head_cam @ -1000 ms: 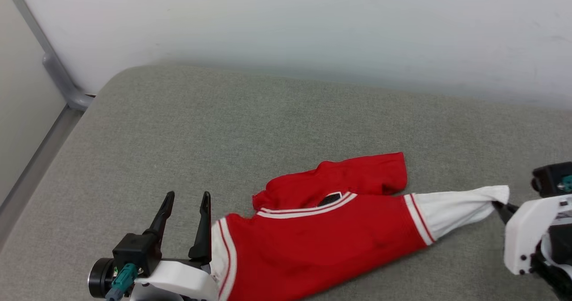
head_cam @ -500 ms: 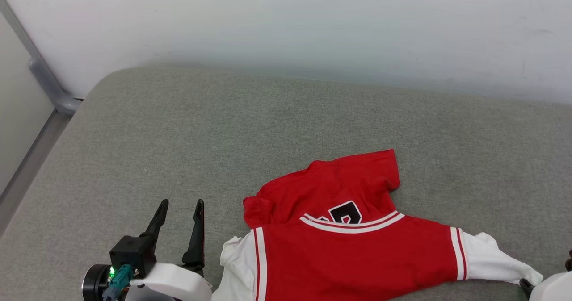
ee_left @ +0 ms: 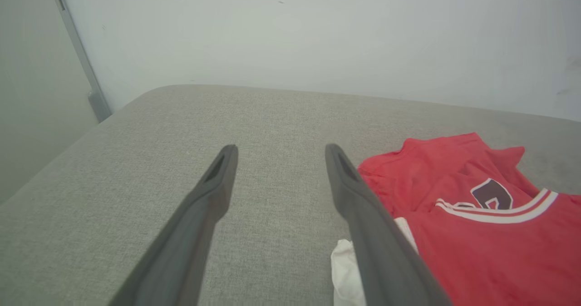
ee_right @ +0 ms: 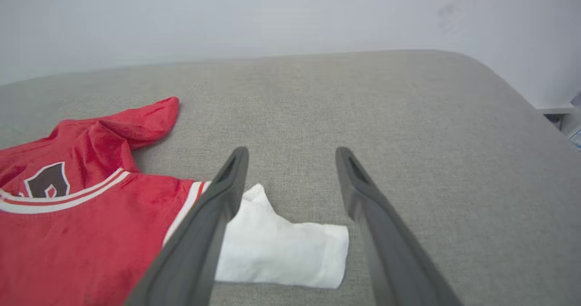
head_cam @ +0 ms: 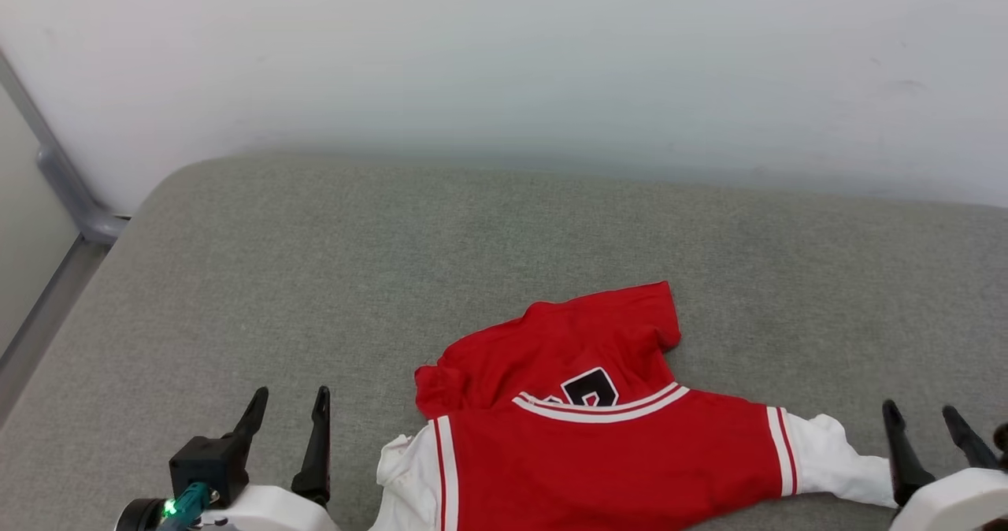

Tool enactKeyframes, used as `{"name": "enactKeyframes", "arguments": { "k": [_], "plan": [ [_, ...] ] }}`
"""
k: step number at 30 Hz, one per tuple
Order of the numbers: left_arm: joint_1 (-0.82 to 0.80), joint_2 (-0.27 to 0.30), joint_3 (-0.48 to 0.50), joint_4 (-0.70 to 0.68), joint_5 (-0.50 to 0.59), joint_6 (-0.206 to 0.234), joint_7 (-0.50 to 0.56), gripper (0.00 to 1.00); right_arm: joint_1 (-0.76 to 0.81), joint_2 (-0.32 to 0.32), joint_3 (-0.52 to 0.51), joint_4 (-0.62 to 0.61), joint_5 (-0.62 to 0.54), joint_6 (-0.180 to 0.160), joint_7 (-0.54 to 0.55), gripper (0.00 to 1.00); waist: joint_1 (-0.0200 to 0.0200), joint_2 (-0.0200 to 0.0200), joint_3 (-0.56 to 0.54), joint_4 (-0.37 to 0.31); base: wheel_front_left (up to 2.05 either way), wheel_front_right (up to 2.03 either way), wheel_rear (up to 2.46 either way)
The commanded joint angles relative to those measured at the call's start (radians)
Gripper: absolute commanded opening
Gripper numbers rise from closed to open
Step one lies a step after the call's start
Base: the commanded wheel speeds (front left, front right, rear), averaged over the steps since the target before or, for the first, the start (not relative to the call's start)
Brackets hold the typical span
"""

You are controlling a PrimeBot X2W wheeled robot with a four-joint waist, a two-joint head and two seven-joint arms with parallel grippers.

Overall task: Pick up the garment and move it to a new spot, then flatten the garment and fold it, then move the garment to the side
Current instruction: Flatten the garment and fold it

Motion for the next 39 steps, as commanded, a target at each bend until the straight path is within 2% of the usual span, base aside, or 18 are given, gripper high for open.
{"name": "enactKeyframes", "arguments": {
  "k": [1,8,13,16,23,24,26,28,39],
  "plan": [
    [0.014,0.007,0.006,-0.001,-0.007,0.006,0.009,1.00,0.016,0.016,0.018,-0.032,-0.021,0.000,-0.028,1.00,0.0000,-0.0001,-0.007,-0.009,0.00,0.00,0.00],
    [0.033,0.028,0.018,0.001,-0.033,0.011,0.054,1.00,0.066,0.057,0.106,-0.187,-0.093,0.000,-0.107,1.00,0.0000,-0.0001,-0.024,-0.032,0.00,0.00,0.00],
    [0.043,0.044,0.011,0.002,-0.065,-0.004,0.125,1.00,0.119,0.084,0.155,-0.274,-0.106,0.000,-0.109,1.00,0.0000,-0.0001,-0.032,-0.044,0.00,0.00,0.00],
    [0.027,0.065,-0.009,0.003,-0.102,-0.034,0.227,1.00,0.144,0.094,0.169,-0.318,-0.102,0.000,-0.101,1.00,0.0000,-0.0001,-0.029,-0.053,0.00,0.00,0.00],
    [-0.049,0.141,-0.070,-0.006,-0.191,-0.102,0.565,1.00,0.159,0.104,0.195,-0.372,-0.075,0.000,-0.080,1.00,0.0000,-0.0001,-0.009,-0.092,0.00,0.00,0.00],
    [-0.072,0.157,-0.084,0.003,-0.212,-0.116,0.646,1.00,0.150,0.104,0.202,-0.376,-0.068,0.000,-0.081,1.00,0.0000,-0.0001,0.000,-0.107,0.00,0.00,0.00],
    [-0.091,0.163,-0.099,0.014,-0.232,-0.127,0.711,1.00,0.142,0.105,0.205,-0.373,-0.063,0.000,-0.076,1.00,0.0000,-0.0001,0.010,-0.122,0.00,0.00,0.00],
    [-0.109,0.164,-0.107,0.029,-0.250,-0.134,0.755,1.00,0.134,0.105,0.206,-0.369,-0.052,0.000,-0.075,1.00,0.0000,-0.0001,0.022,-0.138,0.00,0.00,0.00],
    [-0.212,0.144,-0.161,0.164,-0.259,-0.188,0.855,1.00,0.085,0.105,0.210,-0.346,-0.018,0.000,-0.095,1.00,0.0000,-0.0001,0.131,-0.190,0.00,0.00,0.00]
  ]
}}
